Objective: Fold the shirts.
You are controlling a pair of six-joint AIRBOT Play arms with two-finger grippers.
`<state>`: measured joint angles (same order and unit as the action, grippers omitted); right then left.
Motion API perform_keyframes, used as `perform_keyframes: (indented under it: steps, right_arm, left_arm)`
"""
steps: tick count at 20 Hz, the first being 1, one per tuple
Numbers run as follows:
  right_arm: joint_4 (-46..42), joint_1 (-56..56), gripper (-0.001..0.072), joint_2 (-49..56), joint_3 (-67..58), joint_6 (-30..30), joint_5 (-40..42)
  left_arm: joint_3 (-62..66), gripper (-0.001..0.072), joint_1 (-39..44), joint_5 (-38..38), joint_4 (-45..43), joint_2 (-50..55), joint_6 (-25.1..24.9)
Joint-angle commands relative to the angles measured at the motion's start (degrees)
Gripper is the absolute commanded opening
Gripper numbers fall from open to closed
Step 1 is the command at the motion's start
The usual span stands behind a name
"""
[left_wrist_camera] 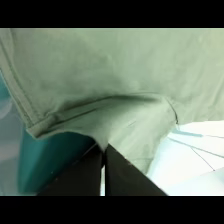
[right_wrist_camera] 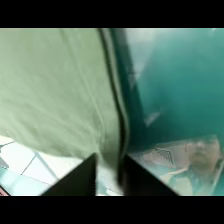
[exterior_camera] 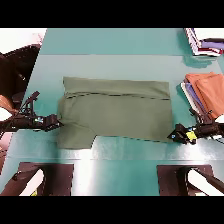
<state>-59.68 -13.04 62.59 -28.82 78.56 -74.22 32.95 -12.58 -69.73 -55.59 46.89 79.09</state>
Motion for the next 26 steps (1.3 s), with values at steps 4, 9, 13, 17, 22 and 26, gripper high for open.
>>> perform_keyframes:
  steps: [4, 9, 13, 17, 22, 26]
  right_arm:
    - [-2.84, -0.15, 0.002, -8.22, -3.89, -3.65, -7.04]
    - [-11.43, -0.26, 0.0019, -19.67, -11.87, -1.86, -15.78]
    - [-10.64, 1.07, 0.0019, -16.72, -18.43, -1.88, -13.29]
    - [-10.45, 8.55, 0.0019, -3.39, -26.25, -1.22, -4.48]
    - [-10.36, 11.06, 0.0019, 12.5, -39.58, 1.97, 1.73]
    - [-10.34, 11.06, 0.0019, 21.84, -49.42, 1.97, 1.9]
  left_arm:
    - [2.21, 0.0033, -0.02, -5.84, -3.52, -0.98, 1.57]
    - [2.12, 0.0033, 0.0, -10.78, -2.75, -13.11, 8.46]
    - [2.47, 0.0032, 1.16, -3.58, 2.03, -13.29, 7.21]
    - [7.61, 0.0032, 7.98, 9.55, 1.57, -0.96, 2.54]
    - [24.79, 0.0035, 10.51, 17.86, -0.02, 23.91, -1.57]
    - [38.42, 0.0035, 10.51, 19.65, -1.01, 36.52, -1.55]
